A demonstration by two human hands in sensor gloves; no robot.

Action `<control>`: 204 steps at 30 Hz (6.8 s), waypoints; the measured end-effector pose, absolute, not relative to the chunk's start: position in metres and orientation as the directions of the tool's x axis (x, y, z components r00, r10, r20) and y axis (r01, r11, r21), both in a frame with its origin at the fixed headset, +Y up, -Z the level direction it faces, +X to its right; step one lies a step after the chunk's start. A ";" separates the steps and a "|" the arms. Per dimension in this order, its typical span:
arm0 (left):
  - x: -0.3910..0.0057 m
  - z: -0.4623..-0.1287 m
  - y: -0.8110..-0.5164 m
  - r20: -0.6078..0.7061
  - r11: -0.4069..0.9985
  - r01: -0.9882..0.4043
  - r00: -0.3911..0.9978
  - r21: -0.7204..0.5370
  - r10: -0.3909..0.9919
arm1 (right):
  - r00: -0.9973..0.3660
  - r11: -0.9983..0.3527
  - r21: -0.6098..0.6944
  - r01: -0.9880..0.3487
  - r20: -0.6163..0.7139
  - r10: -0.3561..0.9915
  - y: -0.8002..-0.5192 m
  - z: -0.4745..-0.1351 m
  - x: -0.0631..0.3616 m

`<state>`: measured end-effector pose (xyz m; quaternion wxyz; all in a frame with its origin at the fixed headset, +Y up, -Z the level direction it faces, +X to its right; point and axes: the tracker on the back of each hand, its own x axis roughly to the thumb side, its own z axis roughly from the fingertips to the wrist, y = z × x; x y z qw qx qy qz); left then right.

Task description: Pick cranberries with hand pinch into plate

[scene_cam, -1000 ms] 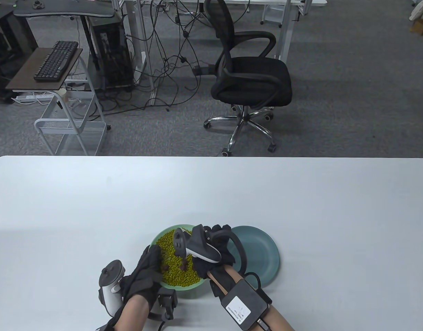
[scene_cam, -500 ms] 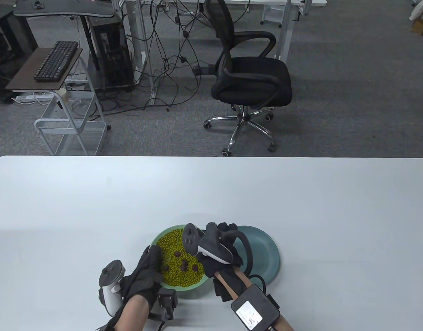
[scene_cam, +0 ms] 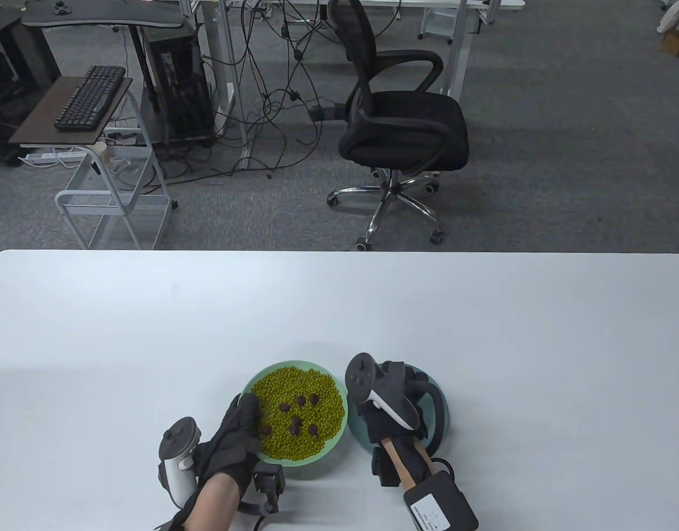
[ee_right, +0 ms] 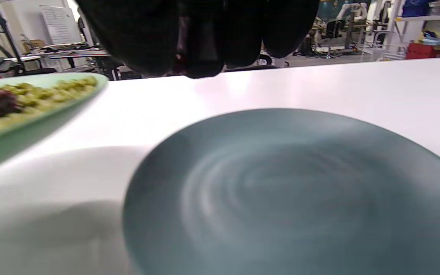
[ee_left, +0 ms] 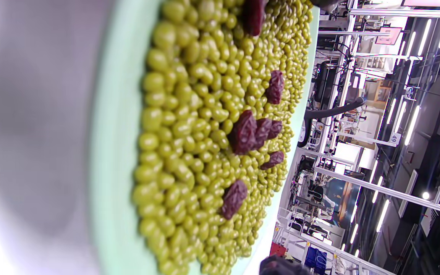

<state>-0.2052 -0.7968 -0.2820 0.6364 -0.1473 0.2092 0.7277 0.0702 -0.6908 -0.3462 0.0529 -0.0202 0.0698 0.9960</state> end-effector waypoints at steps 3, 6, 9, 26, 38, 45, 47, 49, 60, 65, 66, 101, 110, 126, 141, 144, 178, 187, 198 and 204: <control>-0.205 -0.282 -0.797 -0.481 -0.102 -0.988 -0.147 0.119 0.864 | -0.992 -0.983 0.147 -0.106 -0.077 0.095 -0.701 -0.347 0.078; -0.205 -0.282 -0.797 -0.480 -0.100 -0.988 -0.145 0.119 0.865 | -0.992 -0.984 0.149 -0.093 -0.097 0.079 -0.715 -0.346 0.085; -0.205 -0.282 -0.797 -0.482 -0.101 -0.988 -0.147 0.120 0.864 | -0.991 -0.984 0.162 -0.079 -0.117 0.060 -0.720 -0.347 0.091; -0.205 -0.282 -0.797 -0.481 -0.097 -0.988 -0.142 0.118 0.865 | -0.986 -0.978 0.195 -0.079 -0.158 0.049 -0.734 -0.350 0.101; -0.205 -0.282 -0.797 -0.481 -0.097 -0.988 -0.142 0.118 0.865 | -0.981 -0.975 0.178 -0.132 -0.167 0.102 -0.725 -0.348 0.106; -0.205 -0.282 -0.797 -0.481 -0.097 -0.988 -0.142 0.118 0.865 | -0.985 -0.976 0.167 -0.140 -0.128 0.119 -0.718 -0.346 0.099; -0.205 -0.282 -0.796 -0.482 -0.098 -0.988 -0.142 0.116 0.864 | -0.986 -0.977 0.162 -0.136 -0.116 0.118 -0.716 -0.345 0.097; -0.205 -0.282 -0.796 -0.482 -0.098 -0.989 -0.142 0.115 0.864 | -0.986 -0.978 0.152 -0.143 -0.105 0.127 -0.713 -0.344 0.095; -0.205 -0.282 -0.797 -0.486 -0.097 -0.989 -0.141 0.115 0.862 | -0.982 -0.973 0.139 -0.186 -0.004 0.188 -0.695 -0.347 0.072; -0.205 -0.281 -0.797 -0.488 -0.094 -0.989 -0.140 0.118 0.861 | -0.977 -0.968 0.156 -0.198 0.051 0.208 -0.680 -0.349 0.053; -0.205 -0.282 -0.797 -0.488 -0.094 -0.989 -0.140 0.118 0.861 | -0.977 -0.968 0.156 -0.195 0.057 0.206 -0.679 -0.349 0.051; -0.205 -0.281 -0.797 -0.492 -0.092 -0.989 -0.136 0.113 0.860 | -0.941 -0.969 0.118 0.219 0.289 -0.177 -0.690 -0.348 -0.032; -0.205 -0.281 -0.797 -0.491 -0.092 -0.989 -0.136 0.113 0.861 | -0.939 -0.969 0.108 0.220 0.292 -0.181 -0.690 -0.347 -0.033; -0.204 -0.281 -0.797 -0.491 -0.088 -0.989 -0.134 0.116 0.861 | -0.938 -0.969 0.096 0.227 0.290 -0.191 -0.690 -0.345 -0.033; -0.204 -0.281 -0.797 -0.493 -0.087 -0.990 -0.131 0.113 0.860 | -0.937 -0.965 0.117 0.233 0.294 -0.190 -0.689 -0.345 -0.034; -0.204 -0.281 -0.797 -0.492 -0.086 -0.990 -0.131 0.112 0.861 | -0.936 -0.966 0.114 0.231 0.298 -0.188 -0.689 -0.345 -0.034; -0.204 -0.281 -0.797 -0.496 -0.082 -0.989 -0.131 0.121 0.858 | -0.913 -0.950 0.109 0.293 0.327 -0.244 -0.695 -0.341 -0.038; -0.205 -0.281 -0.797 -0.497 -0.086 -0.989 -0.137 0.123 0.857 | -0.918 -0.958 0.099 0.270 0.326 -0.225 -0.695 -0.342 -0.038; -0.205 -0.281 -0.796 -0.495 -0.082 -0.990 -0.130 0.116 0.859 | -0.941 -0.971 0.142 0.192 0.309 -0.141 -0.690 -0.346 -0.032; -0.205 -0.281 -0.796 -0.496 -0.079 -0.990 -0.126 0.114 0.859 | -0.949 -0.980 0.138 0.145 0.299 -0.099 -0.684 -0.346 -0.028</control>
